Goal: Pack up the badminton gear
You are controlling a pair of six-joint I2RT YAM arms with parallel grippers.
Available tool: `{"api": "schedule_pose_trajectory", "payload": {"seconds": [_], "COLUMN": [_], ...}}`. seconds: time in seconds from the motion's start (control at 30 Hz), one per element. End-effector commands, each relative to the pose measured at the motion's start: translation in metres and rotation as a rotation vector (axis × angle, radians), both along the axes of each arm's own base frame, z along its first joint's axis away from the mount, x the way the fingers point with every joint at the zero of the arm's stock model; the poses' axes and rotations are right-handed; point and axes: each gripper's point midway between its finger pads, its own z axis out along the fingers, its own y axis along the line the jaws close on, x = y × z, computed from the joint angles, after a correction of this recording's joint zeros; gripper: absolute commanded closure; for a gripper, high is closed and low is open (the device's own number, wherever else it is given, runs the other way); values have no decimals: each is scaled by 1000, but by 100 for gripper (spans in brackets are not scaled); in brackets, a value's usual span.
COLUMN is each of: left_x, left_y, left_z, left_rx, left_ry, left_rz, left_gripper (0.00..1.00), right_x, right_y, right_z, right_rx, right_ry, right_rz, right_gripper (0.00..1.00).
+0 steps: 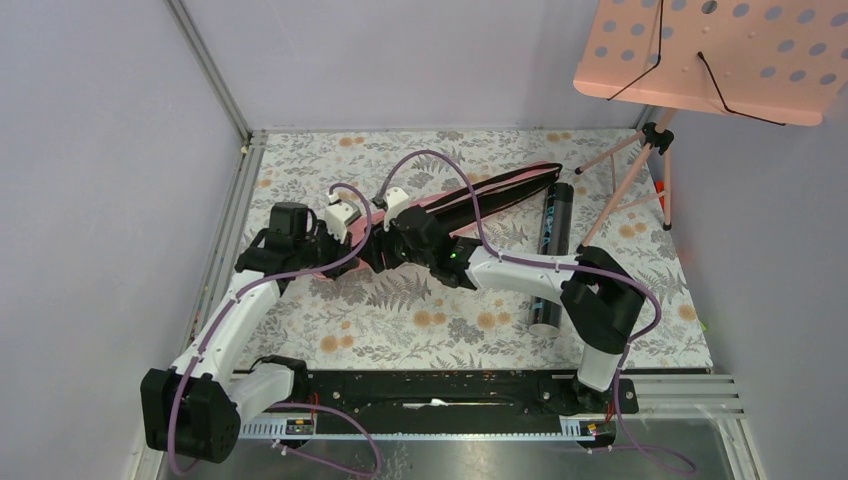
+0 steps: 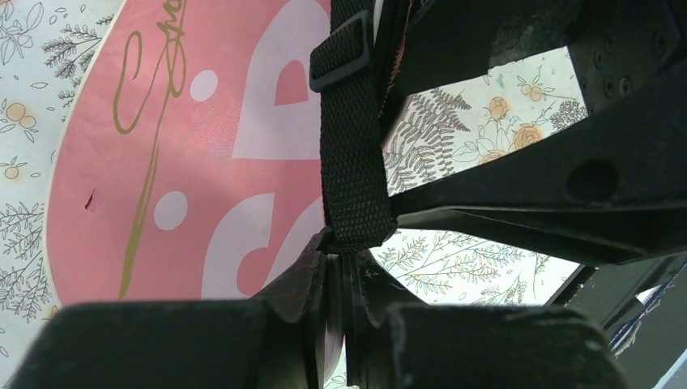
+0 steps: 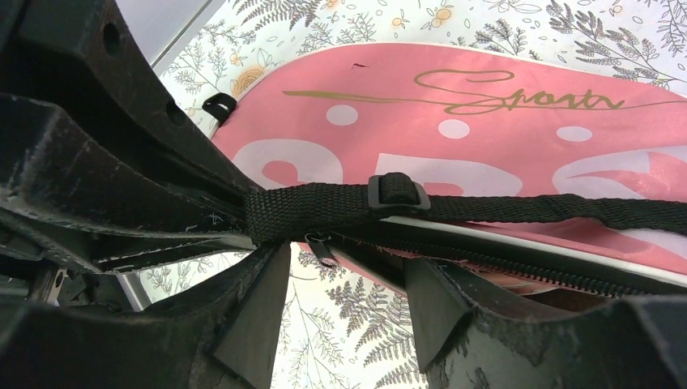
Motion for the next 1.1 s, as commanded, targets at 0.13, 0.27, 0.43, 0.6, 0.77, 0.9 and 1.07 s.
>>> {"api": "schedule_pose_trajectory", "payload": {"seconds": [0.13,0.27,0.43,0.6,0.77,0.9,1.07], "left_x": [10,9,8,7,6,6,10], "left_y": [-25,-28,-30,-32,-32,-33,-28], "left_z": [41,44,46,46,47,48,42], "left_rx": [-108,-121,-129,-134,-128,-123,-96], "left_ry": [-112,-112,-105,-99,-107,-114,-115], "left_rz": [-90,-96,-97,-97,-96,-93,-63], "left_gripper": [100,100,100,100,100,100,100], "right_x": [5,9,12,19,20,21,22], "right_y": [14,15,25,24,28,26,20], "right_z": [39,37,36,40,36,34,36], "right_rx": [84,72,56,53,4,-35,-36], "right_ry": [-85,-107,-133,-175,-199,-221,-241], "right_rz": [-32,-54,-69,-154,-189,-229,-245], "right_gripper": [38,43,45,48,55,62,83]}}
